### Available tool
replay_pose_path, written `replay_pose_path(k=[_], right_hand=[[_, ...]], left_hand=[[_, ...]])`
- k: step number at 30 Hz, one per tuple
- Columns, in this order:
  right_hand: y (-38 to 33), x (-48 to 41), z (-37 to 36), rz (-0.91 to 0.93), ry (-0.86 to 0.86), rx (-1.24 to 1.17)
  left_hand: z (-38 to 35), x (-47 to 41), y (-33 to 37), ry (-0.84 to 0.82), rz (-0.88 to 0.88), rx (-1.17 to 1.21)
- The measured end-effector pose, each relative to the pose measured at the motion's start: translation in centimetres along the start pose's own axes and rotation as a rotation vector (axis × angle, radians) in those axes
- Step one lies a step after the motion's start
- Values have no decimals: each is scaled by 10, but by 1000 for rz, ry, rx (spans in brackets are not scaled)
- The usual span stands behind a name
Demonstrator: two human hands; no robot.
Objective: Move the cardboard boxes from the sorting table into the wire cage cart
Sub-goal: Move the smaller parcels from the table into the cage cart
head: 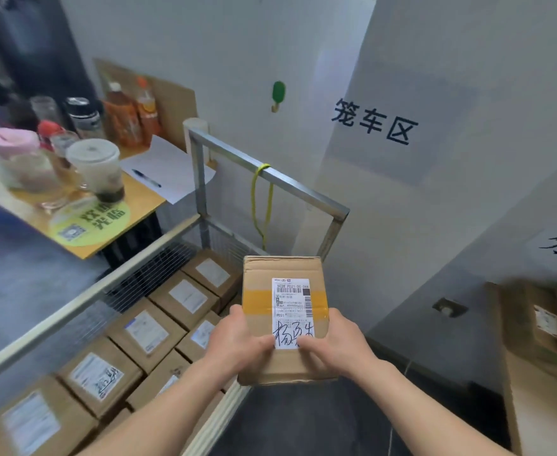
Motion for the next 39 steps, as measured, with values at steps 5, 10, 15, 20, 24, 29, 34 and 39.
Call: replay_pose_path(k=[5, 10, 15, 20, 24, 29, 34, 39], right_hand=[[-43, -34, -12, 100, -64, 93], [-73, -81, -19, 183, -155, 154], [-90, -139, -24, 259, -228, 238], [-93, -196, -27, 323, -297, 315], [-85, -225, -43, 330, -351, 317], [-71, -257, -64, 302, -376, 301], [-54, -289, -80, 284, -378, 308], [-33, -307, -96, 265, -374, 325]], left_hand=[[23, -11, -26, 64, 94, 89], [35, -30, -42, 136, 194, 175], [32, -57, -45, 194, 311, 244], [19, -90, -38, 235, 404, 286], [3, -110, -47, 223, 467, 268], [-25, -139, -64, 197, 511, 301], [-60, -171, -78, 176, 510, 361], [-91, -190, -88, 171, 508, 403]])
Point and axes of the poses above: each hand's wrist, its own x-axis away from the middle knuckle, its own z-axis out of the back of the hand, y = z × x, the point moved 3 cm from there along -x, towards the middle knuckle, and after that the axes turned 3 degrees about -y, right-handed, at the moved point
